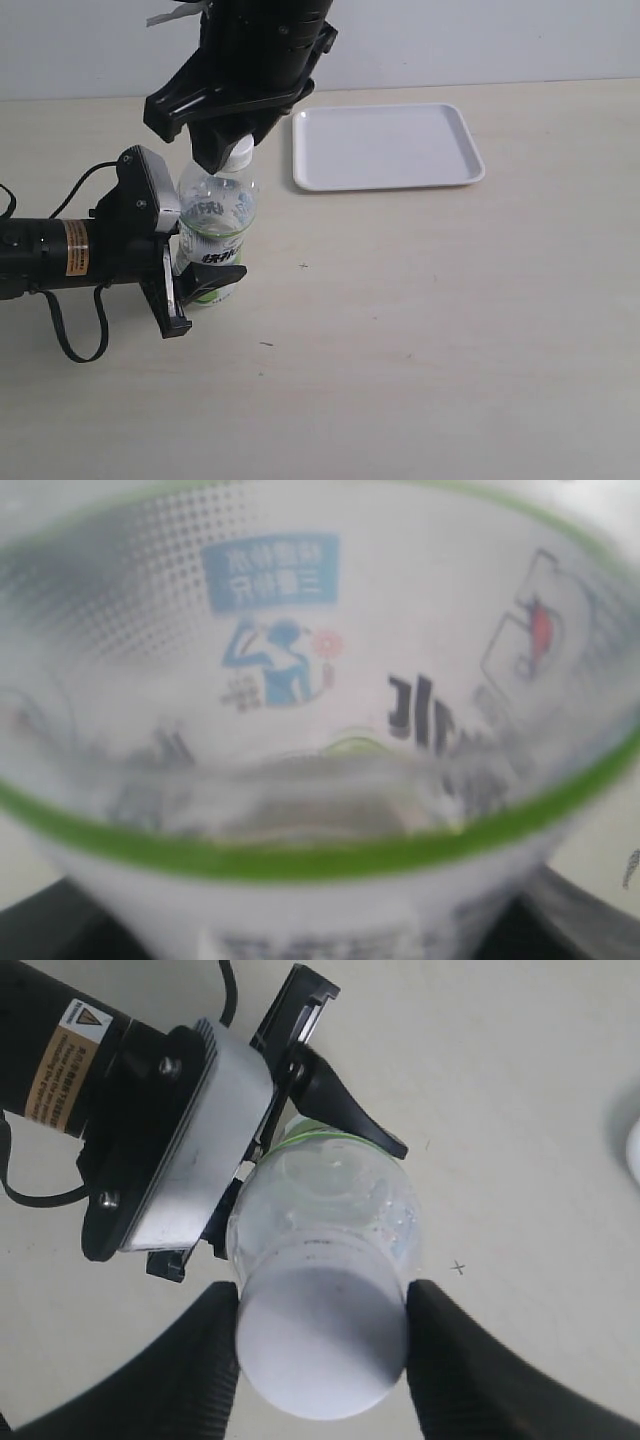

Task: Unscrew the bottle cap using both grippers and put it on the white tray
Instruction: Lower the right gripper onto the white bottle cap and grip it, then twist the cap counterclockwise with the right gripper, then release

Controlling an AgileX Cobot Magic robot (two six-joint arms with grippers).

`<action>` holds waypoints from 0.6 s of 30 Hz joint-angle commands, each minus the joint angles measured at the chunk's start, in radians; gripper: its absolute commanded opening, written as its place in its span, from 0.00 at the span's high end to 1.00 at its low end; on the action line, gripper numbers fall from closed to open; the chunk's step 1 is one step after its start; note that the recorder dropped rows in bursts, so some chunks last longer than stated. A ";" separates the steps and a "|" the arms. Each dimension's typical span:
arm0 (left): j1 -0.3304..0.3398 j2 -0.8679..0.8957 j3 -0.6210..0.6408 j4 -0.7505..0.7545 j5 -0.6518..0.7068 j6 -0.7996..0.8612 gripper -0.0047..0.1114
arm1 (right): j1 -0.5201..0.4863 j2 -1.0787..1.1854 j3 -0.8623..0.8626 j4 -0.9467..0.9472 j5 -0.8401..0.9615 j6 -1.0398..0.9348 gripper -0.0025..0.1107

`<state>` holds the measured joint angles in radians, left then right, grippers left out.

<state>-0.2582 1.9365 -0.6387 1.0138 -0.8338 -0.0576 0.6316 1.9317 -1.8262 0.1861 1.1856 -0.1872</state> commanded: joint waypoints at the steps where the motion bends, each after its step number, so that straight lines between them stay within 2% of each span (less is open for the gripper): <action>1: -0.003 -0.009 -0.006 -0.003 -0.008 0.002 0.96 | 0.003 -0.013 -0.007 -0.005 0.000 0.000 0.58; 6: -0.003 -0.009 -0.006 -0.003 -0.008 0.002 0.96 | 0.003 -0.013 -0.007 -0.005 0.001 0.002 0.73; 11: -0.003 -0.009 -0.006 -0.003 -0.008 0.002 0.96 | 0.003 -0.013 -0.007 -0.005 0.001 -0.013 0.98; 18: -0.003 -0.009 -0.006 -0.003 -0.008 0.002 0.96 | 0.003 -0.013 -0.007 -0.005 0.001 -0.145 0.98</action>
<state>-0.2582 1.9365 -0.6387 1.0118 -0.8338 -0.0576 0.6316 1.9317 -1.8262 0.1864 1.1856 -0.2575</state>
